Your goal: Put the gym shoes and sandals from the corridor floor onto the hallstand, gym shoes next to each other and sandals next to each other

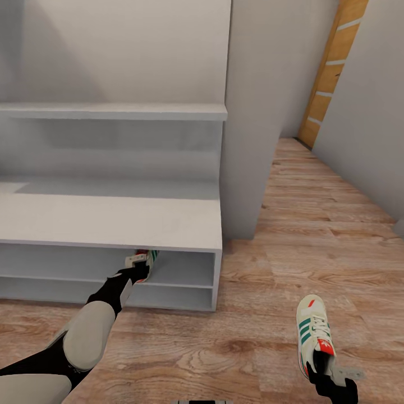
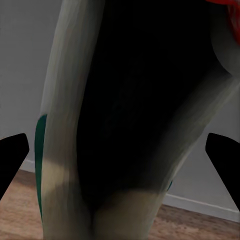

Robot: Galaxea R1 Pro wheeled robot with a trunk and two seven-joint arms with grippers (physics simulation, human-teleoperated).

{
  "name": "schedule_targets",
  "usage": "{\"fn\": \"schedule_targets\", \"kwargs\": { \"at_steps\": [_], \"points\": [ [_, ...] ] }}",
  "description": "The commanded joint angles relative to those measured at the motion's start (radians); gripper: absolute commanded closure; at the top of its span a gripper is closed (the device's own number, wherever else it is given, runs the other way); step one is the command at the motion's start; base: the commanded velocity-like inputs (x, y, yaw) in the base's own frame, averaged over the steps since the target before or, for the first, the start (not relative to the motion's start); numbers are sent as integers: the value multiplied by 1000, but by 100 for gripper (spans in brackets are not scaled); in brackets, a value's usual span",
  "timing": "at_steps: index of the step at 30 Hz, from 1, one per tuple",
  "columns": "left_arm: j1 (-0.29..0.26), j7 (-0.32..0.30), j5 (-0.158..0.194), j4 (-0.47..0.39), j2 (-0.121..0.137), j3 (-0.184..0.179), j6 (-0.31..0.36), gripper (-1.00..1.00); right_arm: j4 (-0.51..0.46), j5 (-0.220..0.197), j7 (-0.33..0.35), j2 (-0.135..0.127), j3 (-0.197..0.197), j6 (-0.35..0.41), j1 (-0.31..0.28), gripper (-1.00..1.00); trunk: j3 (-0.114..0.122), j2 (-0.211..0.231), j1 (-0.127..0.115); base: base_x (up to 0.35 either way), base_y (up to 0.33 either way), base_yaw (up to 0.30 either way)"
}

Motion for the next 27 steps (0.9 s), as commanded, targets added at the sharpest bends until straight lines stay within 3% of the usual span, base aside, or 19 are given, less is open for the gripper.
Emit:
{"fn": "schedule_targets", "kwargs": {
  "at_steps": [1,6,11,27],
  "points": [
    [1,-7,-18,5,-1,10,5,100,1,7,6,0,-9,-3,-1,100,-1,0,0,0,0,0],
    [1,-8,-18,5,-1,10,5,100,1,7,6,0,-8,-3,-1,100,-2,0,0,0,0,0],
    [1,-9,-18,4,-1,10,4,100,1,7,6,0,-8,-3,-1,100,-18,-35,20,0,0,0],
    [1,-9,-18,2,-2,10,5,100,1,7,6,0,-8,-3,-1,100,-18,-35,20,49,0,0]
  ]
}}
